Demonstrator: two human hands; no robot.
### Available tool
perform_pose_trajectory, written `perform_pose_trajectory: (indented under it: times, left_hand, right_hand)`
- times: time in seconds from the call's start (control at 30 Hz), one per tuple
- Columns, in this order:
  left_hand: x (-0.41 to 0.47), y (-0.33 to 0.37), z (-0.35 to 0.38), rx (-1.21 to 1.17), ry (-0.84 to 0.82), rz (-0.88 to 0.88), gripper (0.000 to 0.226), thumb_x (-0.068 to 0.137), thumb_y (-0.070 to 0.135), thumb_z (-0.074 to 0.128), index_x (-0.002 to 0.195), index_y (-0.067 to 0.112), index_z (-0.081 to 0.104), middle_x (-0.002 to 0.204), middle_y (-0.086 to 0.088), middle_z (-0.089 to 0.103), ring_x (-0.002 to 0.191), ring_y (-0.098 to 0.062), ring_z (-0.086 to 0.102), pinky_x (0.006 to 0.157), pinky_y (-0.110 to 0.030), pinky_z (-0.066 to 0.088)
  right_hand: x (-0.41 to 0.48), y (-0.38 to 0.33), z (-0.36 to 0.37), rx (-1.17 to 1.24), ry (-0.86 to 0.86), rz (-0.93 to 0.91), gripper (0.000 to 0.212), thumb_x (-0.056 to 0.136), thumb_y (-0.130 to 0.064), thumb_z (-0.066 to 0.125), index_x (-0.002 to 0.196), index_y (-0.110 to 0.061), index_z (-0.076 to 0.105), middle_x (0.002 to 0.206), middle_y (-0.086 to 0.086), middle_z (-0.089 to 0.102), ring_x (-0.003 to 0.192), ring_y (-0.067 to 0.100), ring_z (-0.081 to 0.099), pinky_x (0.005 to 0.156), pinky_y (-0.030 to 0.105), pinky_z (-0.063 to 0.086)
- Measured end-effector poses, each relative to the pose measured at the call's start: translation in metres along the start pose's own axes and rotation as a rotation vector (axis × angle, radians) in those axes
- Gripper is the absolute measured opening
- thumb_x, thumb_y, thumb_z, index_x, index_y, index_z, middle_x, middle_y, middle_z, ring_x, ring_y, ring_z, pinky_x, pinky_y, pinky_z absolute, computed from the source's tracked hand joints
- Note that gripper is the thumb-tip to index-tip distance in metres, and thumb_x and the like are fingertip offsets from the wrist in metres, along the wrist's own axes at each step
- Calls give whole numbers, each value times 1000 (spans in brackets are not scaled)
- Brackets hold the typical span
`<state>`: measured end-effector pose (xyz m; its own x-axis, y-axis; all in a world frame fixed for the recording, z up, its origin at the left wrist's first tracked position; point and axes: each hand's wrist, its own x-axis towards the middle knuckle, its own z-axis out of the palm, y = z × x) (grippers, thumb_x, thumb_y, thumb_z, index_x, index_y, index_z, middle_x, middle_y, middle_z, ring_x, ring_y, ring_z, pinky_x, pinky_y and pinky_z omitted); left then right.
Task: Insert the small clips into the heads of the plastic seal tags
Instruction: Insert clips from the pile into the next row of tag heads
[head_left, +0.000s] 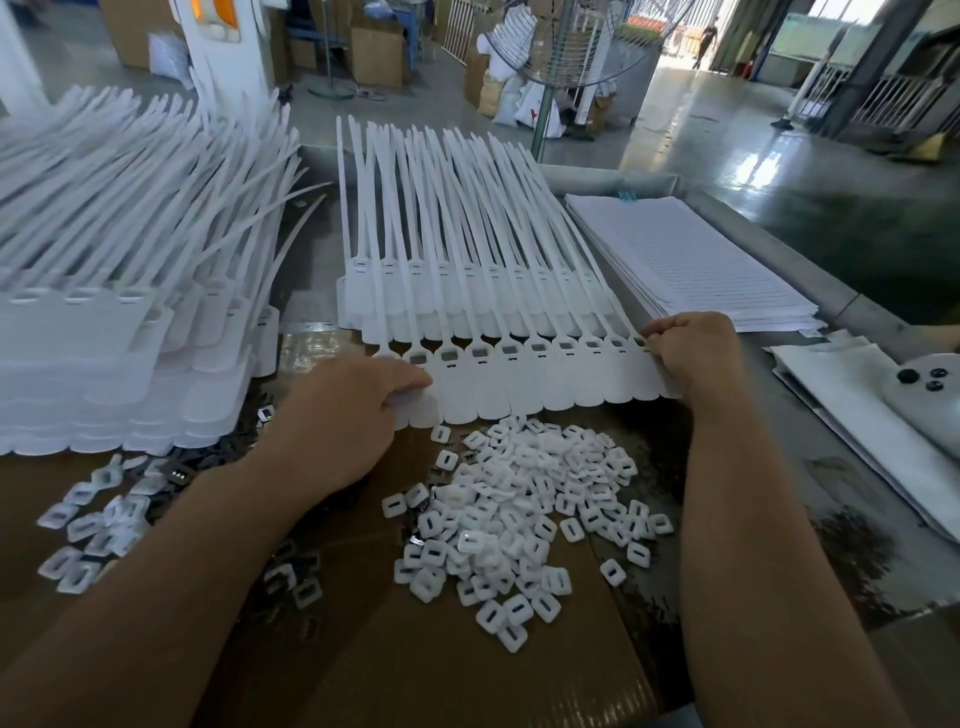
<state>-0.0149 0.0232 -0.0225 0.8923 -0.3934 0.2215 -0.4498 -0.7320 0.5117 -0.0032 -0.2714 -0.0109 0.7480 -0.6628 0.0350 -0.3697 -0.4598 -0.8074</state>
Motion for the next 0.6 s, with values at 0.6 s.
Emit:
perform_pose_trajectory:
  times: [0.6]
  left_hand:
    - [-4, 15, 0, 301, -69, 50, 42, 83, 3, 44, 119, 20, 58, 122, 0, 59, 111, -16, 53, 95, -27, 40]
  right_hand:
    - [-105, -74, 44, -390, -781, -752, 12, 79, -17, 69, 90, -16, 73, 77, -16, 63, 70, -4, 56, 68, 8, 46]
